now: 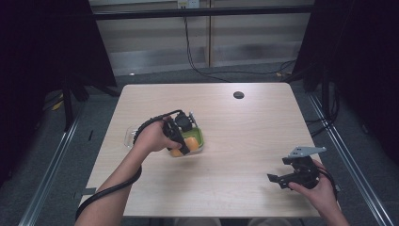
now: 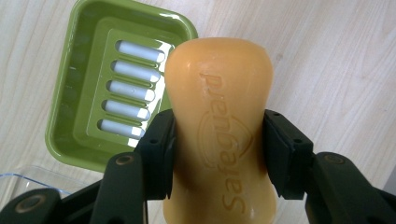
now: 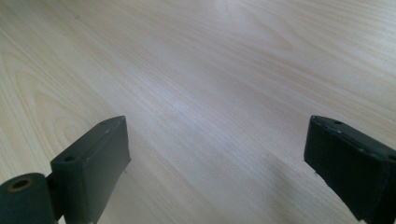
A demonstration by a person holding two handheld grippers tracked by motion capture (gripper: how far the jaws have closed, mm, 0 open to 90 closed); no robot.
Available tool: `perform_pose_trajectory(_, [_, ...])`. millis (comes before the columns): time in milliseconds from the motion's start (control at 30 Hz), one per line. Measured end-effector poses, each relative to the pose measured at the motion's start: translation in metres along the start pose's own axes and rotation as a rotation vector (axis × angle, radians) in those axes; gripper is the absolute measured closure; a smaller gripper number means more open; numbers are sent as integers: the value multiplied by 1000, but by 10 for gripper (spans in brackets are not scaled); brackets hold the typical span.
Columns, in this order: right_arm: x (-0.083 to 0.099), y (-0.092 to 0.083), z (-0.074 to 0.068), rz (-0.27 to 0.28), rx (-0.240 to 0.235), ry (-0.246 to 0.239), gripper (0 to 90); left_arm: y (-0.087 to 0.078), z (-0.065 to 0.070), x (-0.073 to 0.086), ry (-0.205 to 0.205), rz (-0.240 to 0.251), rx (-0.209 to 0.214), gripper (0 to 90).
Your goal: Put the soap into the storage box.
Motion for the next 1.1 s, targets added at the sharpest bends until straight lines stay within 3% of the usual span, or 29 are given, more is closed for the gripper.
perform_pose_trajectory(500, [0,0,-1,-1,-1,2,64,2,-14,0,-35,15,-11,495])
perform_pose_trajectory(1000, [-1,0,-1,3,1,-4,62,1,-24,-5,-32,10,-4,495])
perform_pose_trajectory(1100, [-1,0,-2,1,-2,-5,62,2,-24,-6,-55,20,-2,495])
Point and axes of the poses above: each handheld gripper's, and its own axes: y roughly forward along the jaws, x roughly out of its underside, z roughly to its right, the point moved 10 cm from there along y, roughly forward along the jaws, and after that the axes turned 8 degrees about -z, right-handed, at the moved point
